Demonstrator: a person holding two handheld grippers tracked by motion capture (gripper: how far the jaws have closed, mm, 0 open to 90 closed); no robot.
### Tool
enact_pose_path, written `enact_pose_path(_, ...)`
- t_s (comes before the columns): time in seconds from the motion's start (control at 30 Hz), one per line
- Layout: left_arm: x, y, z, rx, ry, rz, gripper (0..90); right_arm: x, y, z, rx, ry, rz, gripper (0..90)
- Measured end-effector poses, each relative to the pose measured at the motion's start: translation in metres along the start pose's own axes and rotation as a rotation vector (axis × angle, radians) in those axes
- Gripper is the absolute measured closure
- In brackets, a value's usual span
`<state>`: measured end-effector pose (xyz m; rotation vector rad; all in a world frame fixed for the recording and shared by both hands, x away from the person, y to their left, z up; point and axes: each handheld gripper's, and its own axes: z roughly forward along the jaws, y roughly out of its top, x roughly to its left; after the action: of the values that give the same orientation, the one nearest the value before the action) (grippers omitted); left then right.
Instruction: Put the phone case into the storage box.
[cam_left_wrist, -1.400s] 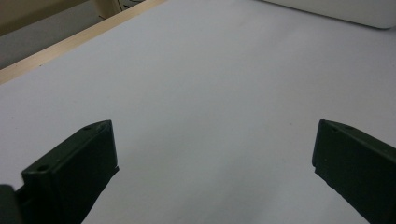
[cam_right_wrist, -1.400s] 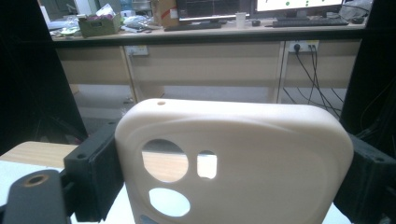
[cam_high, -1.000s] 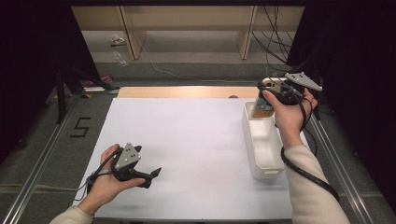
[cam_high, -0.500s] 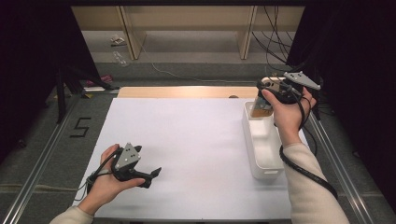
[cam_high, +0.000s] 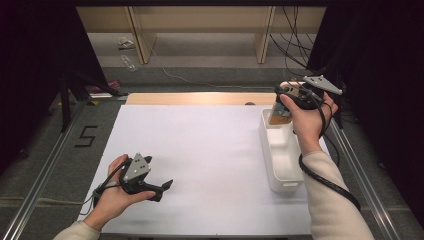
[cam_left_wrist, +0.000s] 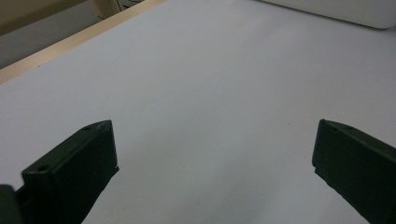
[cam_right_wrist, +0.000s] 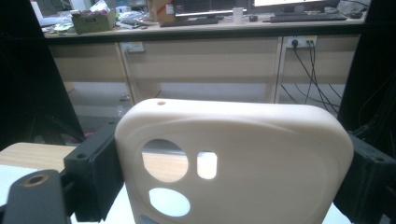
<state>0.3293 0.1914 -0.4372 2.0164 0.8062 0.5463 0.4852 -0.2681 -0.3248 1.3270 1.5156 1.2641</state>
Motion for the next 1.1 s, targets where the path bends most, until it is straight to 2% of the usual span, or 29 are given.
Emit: enact_pose_path(1.1,0.000,0.000,0.000,-0.001,-0.002,0.000,0.0,-0.002,0.001,0.014,0.020,-0.015,-0.001,12.6)
